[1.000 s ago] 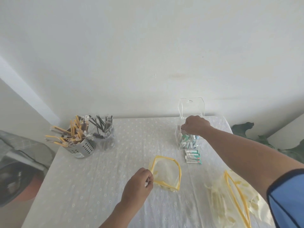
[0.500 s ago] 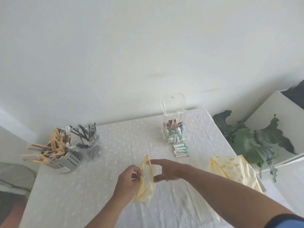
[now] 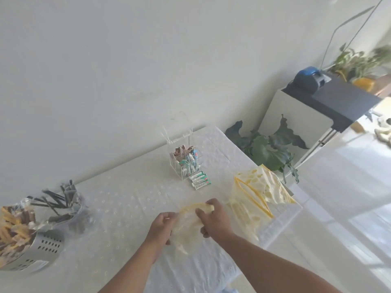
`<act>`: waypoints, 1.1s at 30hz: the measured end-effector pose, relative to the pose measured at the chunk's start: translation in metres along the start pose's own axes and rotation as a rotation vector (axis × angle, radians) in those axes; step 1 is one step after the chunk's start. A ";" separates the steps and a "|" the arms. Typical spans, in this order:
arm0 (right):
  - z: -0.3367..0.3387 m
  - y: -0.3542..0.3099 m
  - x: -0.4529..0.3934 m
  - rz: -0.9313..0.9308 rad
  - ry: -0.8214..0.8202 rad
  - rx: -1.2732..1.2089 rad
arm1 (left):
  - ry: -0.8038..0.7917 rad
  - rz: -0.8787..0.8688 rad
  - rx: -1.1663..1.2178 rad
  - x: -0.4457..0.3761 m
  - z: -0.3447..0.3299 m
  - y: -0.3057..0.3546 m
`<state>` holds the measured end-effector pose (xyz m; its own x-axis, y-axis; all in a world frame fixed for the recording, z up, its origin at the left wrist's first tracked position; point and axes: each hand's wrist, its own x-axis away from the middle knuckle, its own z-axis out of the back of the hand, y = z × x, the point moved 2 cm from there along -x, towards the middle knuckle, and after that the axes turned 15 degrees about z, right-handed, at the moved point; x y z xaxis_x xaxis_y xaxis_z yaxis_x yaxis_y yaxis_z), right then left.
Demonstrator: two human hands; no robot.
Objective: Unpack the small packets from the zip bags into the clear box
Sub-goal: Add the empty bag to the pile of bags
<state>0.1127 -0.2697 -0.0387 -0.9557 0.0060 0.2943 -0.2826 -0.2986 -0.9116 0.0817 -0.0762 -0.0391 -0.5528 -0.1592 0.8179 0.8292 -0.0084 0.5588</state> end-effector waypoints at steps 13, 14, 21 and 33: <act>0.065 0.044 0.102 0.101 0.227 0.644 | 0.246 -0.500 -0.843 0.005 -0.069 0.033; 0.069 0.045 0.105 0.095 0.261 0.653 | 0.243 -0.525 -0.876 0.009 -0.078 0.038; 0.088 0.056 0.102 -0.155 0.261 0.670 | -0.024 -0.555 -1.026 0.002 -0.118 0.034; 0.088 0.032 0.097 0.098 0.251 0.819 | 0.217 -0.788 -1.283 0.006 -0.086 -0.007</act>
<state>0.0184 -0.3625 -0.0142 -0.9898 0.1267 0.0649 -0.1422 -0.9024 -0.4068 0.0799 -0.1616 -0.0497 -0.9475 0.1590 0.2774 -0.0909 -0.9657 0.2431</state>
